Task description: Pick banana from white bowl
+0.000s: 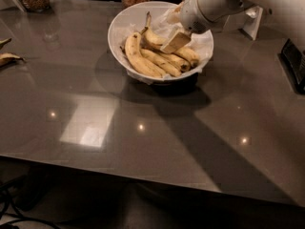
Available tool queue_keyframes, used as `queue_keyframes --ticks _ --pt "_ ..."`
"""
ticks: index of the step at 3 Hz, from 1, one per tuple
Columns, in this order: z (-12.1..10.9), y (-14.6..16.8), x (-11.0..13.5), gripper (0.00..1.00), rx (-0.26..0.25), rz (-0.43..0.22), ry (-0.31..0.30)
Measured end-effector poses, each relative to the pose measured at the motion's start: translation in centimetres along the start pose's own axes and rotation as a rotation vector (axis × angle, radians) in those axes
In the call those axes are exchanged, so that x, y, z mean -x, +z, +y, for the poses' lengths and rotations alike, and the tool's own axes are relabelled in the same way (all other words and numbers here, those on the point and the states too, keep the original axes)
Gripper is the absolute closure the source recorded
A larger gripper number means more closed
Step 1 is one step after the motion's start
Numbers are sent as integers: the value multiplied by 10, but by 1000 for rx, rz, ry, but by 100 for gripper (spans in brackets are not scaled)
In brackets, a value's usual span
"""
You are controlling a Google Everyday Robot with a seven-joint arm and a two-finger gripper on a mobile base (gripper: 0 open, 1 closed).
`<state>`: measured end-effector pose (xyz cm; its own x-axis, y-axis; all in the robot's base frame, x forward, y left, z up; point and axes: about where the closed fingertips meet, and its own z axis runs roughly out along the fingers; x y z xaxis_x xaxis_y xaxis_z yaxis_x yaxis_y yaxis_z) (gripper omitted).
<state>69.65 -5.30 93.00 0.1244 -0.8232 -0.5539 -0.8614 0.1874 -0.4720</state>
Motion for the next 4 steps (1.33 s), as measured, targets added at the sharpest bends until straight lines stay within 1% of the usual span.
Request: queue_keyframes --ticks 1,2,3,4 --pt "-4 23 -13 41 15 9 9" --pt "-9 44 -23 39 20 19 18" --pt "-13 63 -30 58 23 30 21" --pt "-16 69 -31 81 15 48 14"
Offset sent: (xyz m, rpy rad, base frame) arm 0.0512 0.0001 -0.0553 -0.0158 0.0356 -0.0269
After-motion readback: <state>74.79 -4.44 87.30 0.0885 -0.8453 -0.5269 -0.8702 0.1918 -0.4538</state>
